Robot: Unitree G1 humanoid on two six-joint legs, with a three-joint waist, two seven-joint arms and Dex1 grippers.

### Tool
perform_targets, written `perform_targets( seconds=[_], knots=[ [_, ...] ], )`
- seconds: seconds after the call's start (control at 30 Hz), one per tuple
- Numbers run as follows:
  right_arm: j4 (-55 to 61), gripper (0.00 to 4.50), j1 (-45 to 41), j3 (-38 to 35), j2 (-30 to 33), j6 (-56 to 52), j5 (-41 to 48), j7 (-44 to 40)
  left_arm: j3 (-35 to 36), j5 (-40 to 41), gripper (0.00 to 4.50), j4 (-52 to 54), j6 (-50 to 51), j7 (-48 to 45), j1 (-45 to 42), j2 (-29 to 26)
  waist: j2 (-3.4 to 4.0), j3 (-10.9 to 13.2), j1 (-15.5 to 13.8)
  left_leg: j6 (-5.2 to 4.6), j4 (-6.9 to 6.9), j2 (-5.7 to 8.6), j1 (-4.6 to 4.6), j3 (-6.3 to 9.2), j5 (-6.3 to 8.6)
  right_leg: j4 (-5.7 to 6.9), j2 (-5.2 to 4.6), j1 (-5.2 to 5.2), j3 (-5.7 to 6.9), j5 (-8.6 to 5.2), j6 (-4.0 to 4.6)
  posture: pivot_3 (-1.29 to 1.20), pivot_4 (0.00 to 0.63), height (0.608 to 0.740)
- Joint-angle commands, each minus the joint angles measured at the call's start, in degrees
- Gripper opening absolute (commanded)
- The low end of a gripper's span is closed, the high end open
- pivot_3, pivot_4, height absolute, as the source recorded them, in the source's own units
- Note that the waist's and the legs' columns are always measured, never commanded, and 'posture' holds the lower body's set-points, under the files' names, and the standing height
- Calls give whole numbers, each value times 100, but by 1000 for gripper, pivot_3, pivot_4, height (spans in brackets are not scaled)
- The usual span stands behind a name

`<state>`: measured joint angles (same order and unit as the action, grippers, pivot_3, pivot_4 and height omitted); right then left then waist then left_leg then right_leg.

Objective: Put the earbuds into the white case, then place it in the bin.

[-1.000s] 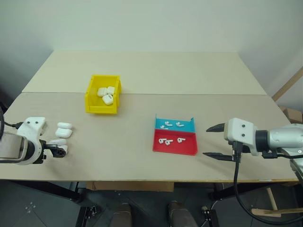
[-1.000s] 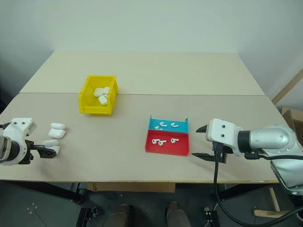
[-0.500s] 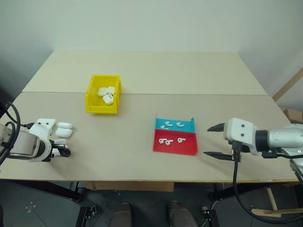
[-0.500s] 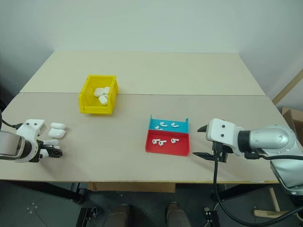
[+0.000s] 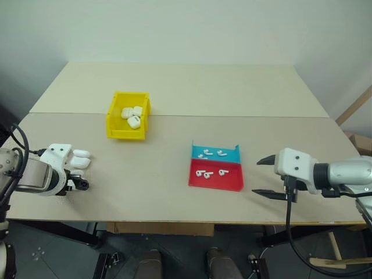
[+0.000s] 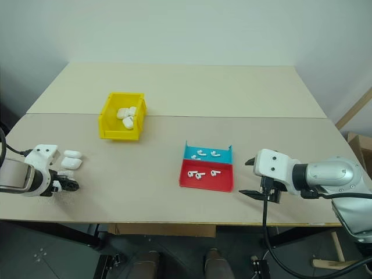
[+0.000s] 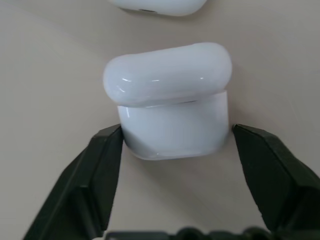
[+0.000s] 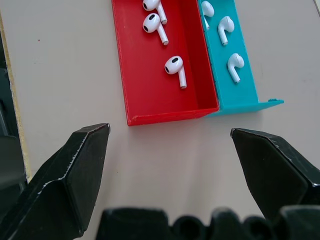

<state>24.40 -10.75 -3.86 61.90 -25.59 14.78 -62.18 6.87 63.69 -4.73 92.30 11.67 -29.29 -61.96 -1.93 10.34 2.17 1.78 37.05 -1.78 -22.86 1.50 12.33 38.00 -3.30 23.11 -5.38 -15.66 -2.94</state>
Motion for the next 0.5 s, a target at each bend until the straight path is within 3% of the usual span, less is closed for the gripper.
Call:
perform_targets(
  seconds=[0.03, 0.27, 0.37, 0.5],
  knots=[
    [161, 4500, -53, -101, 79, -31, 7, 26, 20, -180, 2720, 19, 20, -85, 28, 11, 1, -1, 3, 0, 0, 0, 1, 0, 0, 1, 0, 0, 0, 0, 0, 0, 150, 740],
    [142, 4500, -80, -90, 74, -39, -16, 40, 324, -275, 2720, 677, 20, -347, 72, 43, 0, -1, 6, 0, 0, -1, -4, 1, 0, -1, 0, 1, 0, 0, 0, 0, 150, 740],
    [131, 4500, -107, -161, 82, -28, -8, 57, 751, 119, 2720, 1540, 20, -822, 218, -23, -12, 1, 6, 0, 0, -1, -14, 4, 0, -2, 0, 6, 3, 0, 0, 0, 150, 740],
    [62, 4500, -155, -253, 79, 50, 17, 71, 1495, 1051, 2720, 2307, -106, -1283, 354, 305, -16, 0, 4, 1, 2, -1, -21, 4, 0, -5, -4, 10, 4, 0, 0, 0, 150, 740]
  ],
)
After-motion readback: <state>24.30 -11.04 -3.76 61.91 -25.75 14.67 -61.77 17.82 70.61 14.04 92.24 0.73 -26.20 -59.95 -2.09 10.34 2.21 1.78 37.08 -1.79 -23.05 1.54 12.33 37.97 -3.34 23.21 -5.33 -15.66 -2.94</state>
